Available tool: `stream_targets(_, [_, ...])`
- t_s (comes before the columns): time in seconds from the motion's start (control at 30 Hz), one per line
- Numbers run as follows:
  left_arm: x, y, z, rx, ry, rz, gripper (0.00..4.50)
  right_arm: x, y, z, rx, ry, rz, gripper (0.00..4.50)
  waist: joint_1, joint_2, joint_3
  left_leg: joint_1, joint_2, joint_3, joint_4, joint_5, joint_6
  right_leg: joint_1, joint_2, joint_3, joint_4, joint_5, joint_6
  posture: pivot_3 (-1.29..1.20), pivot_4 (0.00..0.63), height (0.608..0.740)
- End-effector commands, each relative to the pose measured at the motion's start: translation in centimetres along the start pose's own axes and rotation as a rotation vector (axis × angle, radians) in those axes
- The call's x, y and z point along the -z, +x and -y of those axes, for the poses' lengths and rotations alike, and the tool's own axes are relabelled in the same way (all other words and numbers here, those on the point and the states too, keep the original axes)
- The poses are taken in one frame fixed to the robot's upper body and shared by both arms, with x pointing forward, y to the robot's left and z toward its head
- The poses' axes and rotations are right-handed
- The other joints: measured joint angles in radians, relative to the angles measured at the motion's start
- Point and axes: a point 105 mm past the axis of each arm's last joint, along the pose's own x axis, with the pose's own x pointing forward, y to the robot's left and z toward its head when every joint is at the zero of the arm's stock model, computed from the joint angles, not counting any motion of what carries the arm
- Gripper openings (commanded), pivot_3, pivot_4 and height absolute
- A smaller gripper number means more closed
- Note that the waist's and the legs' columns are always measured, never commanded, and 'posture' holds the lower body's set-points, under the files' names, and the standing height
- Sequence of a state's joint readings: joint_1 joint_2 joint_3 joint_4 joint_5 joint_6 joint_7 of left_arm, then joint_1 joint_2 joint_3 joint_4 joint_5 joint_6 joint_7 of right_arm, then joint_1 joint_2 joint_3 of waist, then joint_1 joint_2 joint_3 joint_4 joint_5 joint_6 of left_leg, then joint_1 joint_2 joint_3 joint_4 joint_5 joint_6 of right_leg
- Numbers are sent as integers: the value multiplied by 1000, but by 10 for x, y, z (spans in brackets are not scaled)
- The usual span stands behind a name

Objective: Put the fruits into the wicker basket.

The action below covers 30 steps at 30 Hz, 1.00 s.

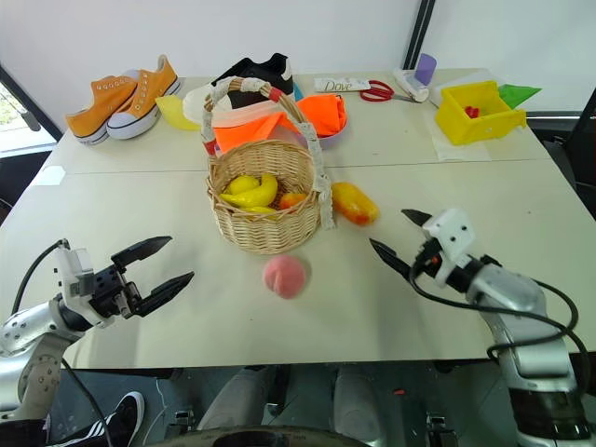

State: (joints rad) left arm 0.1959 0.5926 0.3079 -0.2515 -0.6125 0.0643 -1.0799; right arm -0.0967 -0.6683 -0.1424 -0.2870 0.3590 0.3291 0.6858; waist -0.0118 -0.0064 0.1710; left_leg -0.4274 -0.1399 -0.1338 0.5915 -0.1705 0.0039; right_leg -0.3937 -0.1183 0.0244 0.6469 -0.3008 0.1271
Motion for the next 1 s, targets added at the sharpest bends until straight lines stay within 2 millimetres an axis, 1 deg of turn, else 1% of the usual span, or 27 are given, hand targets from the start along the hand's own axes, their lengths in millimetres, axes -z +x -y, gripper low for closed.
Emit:
stream_targets(0.03, [-10, 2, 6, 48, 37, 4, 4500, -12, 19, 6, 4, -46, -40, 4457, 1, 0, 0, 0, 0, 0, 0, 0, 0, 0, 0, 0, -1, 0, 0, 0, 150, 740])
stream_targets(0.1, [-10, 2, 7, 48, 37, 4, 4500, -11, 30, 14, 31, -57, -84, 4457, 1, 0, 0, -1, 0, 0, -1, 0, 0, -1, 0, -1, -1, 0, 0, 0, 150, 740])
stream_targets(0.27, [-8, 3, 10, 32, 30, 10, 4500, -4, 48, 15, -19, -48, -180, 4457, 3, 0, 0, -1, 0, 0, -2, 0, 1, -2, 0, -2, -1, 0, 0, 0, 150, 740])
stream_targets(0.37, [-7, 2, 11, 22, 25, 14, 4500, -1, 54, 17, -30, -10, -221, 4457, 2, 0, 0, -2, 0, 0, -1, 0, 1, -2, 0, -2, -1, 0, 0, 0, 150, 740])
stream_targets(0.47, [-7, 2, 13, 17, 20, 18, 4500, 3, 62, 23, -10, -21, -255, 4457, -2, 0, 0, -2, 0, 0, -1, 0, 1, -2, 0, -2, -1, 0, 0, 0, 150, 740])
stream_targets(0.53, [-7, 2, 14, 13, 19, 20, 4500, 5, 68, 24, -11, -23, -254, 4457, -1, 0, 0, -1, 0, 0, -1, 0, 1, -2, 0, -2, -1, 1, 0, 0, 150, 740])
stream_targets(0.7, [-7, 2, 14, 4, 21, 23, 4500, 22, 72, 20, -15, 24, -295, 4457, 1, 0, 0, -1, 0, 0, -1, 0, 1, -2, 0, -2, -1, 1, 0, 0, 150, 740])
stream_targets(0.73, [-7, 3, 14, 3, 21, 23, 4500, 22, 74, 22, -9, 4, -290, 4457, 1, 0, 0, -1, 0, 0, -1, 0, 1, -2, 0, -2, -1, 1, 0, 0, 150, 740])
stream_targets(0.87, [-7, 4, 12, -1, 22, 25, 4500, 10, 81, 27, 20, 15, -229, 4457, -1, 0, 0, -1, 0, 0, -1, 0, 1, -2, 0, -2, -1, 1, 0, 0, 150, 740])
stream_targets(1.0, [-7, 5, 10, -4, 24, 26, 4500, 7, 82, 28, 19, -4, -216, 4457, -1, 0, 0, -1, 0, 0, -1, 0, 1, -2, 0, -2, 0, 1, 1, 0, 150, 740])
